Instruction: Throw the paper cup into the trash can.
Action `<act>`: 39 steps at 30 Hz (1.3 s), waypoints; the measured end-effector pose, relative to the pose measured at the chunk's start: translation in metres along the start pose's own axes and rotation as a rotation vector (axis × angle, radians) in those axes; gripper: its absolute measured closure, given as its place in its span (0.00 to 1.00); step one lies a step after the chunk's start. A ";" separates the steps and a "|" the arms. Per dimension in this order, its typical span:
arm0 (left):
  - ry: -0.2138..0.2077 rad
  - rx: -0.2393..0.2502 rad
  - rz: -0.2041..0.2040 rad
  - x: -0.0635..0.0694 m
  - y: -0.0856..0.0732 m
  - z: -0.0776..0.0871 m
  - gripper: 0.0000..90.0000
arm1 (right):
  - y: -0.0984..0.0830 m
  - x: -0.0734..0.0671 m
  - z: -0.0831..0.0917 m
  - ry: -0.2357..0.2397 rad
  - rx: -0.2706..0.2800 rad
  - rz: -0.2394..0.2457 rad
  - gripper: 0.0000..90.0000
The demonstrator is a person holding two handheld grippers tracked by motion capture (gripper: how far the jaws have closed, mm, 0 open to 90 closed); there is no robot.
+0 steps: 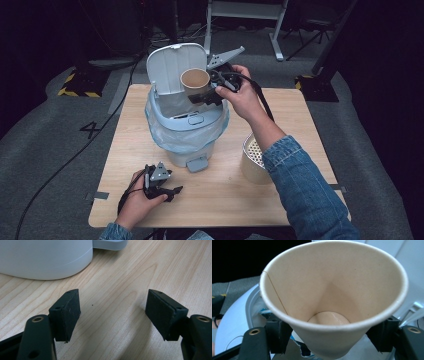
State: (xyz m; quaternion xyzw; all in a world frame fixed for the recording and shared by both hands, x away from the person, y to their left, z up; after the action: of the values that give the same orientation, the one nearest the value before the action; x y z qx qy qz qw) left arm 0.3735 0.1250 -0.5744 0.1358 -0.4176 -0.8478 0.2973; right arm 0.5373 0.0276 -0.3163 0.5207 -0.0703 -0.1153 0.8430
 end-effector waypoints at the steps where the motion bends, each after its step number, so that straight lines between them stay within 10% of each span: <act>1: 0.000 0.000 0.000 0.000 0.000 0.000 0.32 | -0.001 0.000 -0.001 -0.002 -0.012 0.005 0.33; 7: 0.000 -0.001 0.002 0.000 0.000 0.000 0.32 | -0.004 -0.004 -0.005 0.000 -0.048 0.021 0.32; 10: 0.000 0.000 0.000 0.000 0.000 0.000 0.32 | -0.004 -0.003 -0.010 -0.026 -0.036 0.044 0.12; 25: 0.000 0.000 0.000 0.000 0.000 0.000 0.32 | 0.022 0.000 0.002 -0.140 0.144 0.057 0.18; 39: 0.000 0.000 0.001 0.000 0.000 0.000 0.32 | 0.019 0.002 0.026 -0.162 0.131 0.042 0.22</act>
State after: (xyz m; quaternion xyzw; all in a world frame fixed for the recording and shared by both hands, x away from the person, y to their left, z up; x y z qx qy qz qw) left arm 0.3735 0.1250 -0.5744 0.1359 -0.4177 -0.8477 0.2976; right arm 0.5353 0.0126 -0.2874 0.5621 -0.1565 -0.1345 0.8009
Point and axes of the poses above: each handheld gripper's, and its own axes: z roughly backward along the jaws, y roughly out of its top, x roughly to its right, the point moved 10 cm from there along -z, roughly forward along the jaws, and after that the axes turned 7 degrees about x, right-handed, at the moved point
